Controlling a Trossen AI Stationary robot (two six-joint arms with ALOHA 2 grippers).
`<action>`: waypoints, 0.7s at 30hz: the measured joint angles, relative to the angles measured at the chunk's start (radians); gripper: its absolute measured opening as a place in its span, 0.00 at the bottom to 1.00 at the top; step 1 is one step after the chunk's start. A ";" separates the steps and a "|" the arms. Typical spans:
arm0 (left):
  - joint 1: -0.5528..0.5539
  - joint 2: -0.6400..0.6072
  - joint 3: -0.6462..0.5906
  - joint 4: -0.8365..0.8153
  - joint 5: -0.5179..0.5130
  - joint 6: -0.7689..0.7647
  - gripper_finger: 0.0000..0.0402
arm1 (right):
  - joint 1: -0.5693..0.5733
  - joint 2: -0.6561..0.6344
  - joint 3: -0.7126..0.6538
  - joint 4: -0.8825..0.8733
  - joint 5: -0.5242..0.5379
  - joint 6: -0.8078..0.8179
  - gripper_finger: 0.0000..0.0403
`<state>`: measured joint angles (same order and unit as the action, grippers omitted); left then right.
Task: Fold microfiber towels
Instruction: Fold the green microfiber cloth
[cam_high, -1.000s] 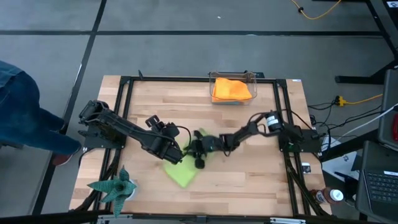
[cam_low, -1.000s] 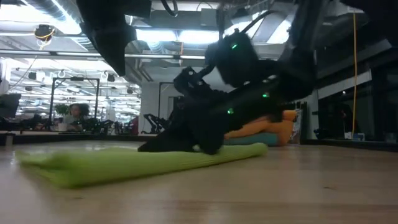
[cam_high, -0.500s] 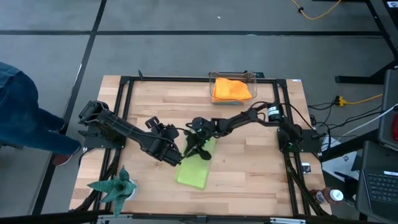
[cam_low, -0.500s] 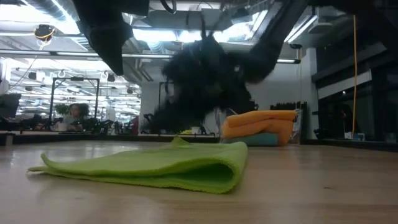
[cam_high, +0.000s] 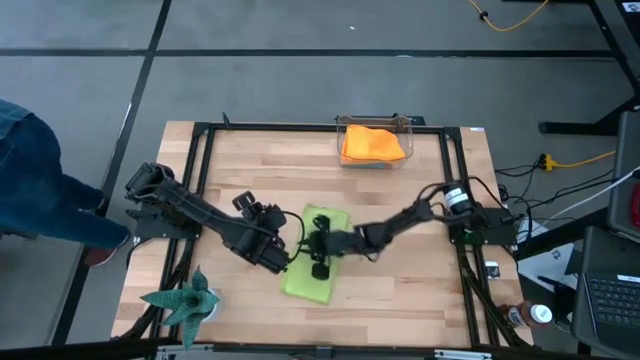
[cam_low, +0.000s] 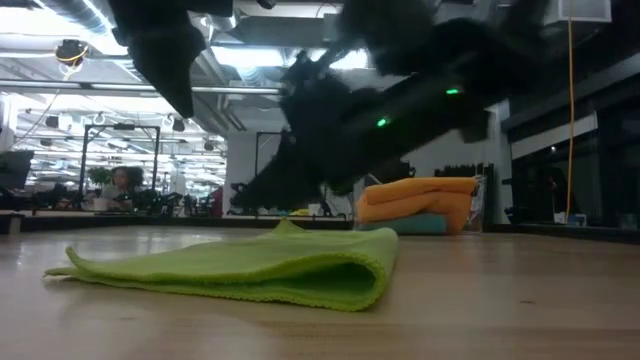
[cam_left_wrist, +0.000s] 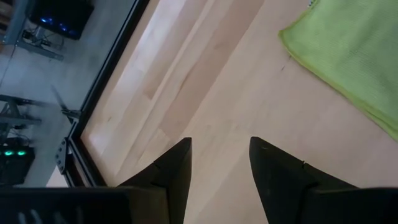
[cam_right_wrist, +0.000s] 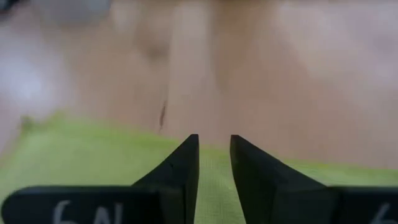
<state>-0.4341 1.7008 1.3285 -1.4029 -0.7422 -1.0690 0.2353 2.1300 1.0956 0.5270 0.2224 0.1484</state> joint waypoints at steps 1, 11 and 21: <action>-0.003 0.000 0.000 0.000 0.000 -0.001 0.38 | 0.025 -0.001 -0.028 0.075 0.058 0.007 0.23; -0.011 0.000 0.000 0.009 -0.002 -0.003 0.38 | 0.098 0.098 -0.199 0.448 0.438 0.176 0.23; -0.003 0.000 0.000 0.016 -0.001 -0.029 0.38 | 0.026 0.176 -0.135 0.454 0.130 0.023 0.23</action>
<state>-0.4375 1.7008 1.3285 -1.3865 -0.7433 -1.0977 0.2613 2.3062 0.9604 0.9810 0.3523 0.1716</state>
